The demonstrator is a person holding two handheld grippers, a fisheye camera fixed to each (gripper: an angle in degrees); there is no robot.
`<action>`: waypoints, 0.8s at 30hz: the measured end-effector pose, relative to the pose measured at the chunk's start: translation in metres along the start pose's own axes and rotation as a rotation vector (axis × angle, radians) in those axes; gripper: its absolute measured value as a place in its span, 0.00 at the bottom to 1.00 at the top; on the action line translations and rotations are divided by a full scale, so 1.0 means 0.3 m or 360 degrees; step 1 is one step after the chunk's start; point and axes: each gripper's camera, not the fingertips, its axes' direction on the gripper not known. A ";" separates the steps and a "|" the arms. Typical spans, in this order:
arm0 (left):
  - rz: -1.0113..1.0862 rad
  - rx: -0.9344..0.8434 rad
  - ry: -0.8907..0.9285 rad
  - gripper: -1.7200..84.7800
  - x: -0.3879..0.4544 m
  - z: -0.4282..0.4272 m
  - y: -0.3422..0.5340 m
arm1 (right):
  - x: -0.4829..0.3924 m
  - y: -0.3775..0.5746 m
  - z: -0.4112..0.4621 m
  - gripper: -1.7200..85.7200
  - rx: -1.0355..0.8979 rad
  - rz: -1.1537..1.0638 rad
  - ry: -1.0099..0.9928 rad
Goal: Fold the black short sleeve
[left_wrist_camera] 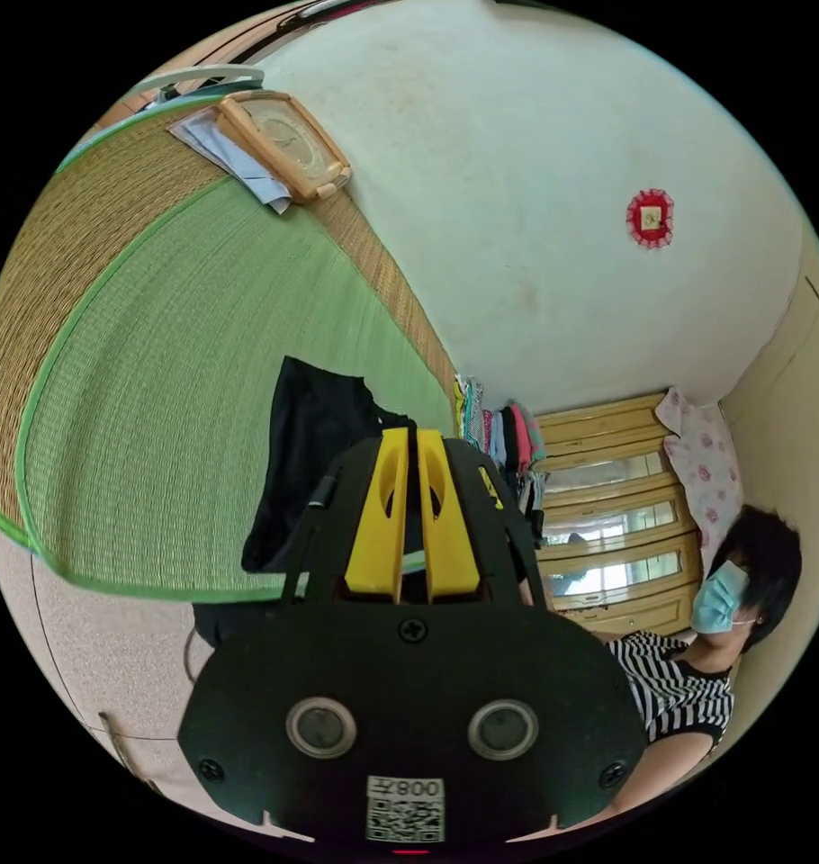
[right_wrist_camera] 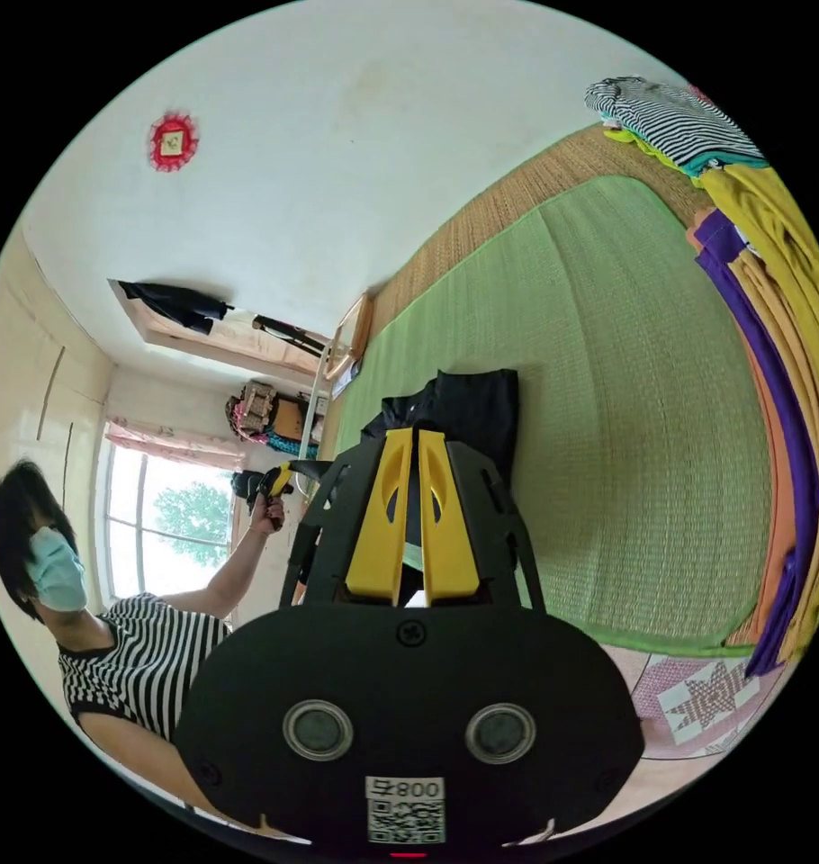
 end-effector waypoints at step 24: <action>-0.0311 0.0096 -0.0191 0.07 0.141 0.208 -0.525 | 0.300 -0.496 0.501 0.04 -0.0122 0.0287 0.0161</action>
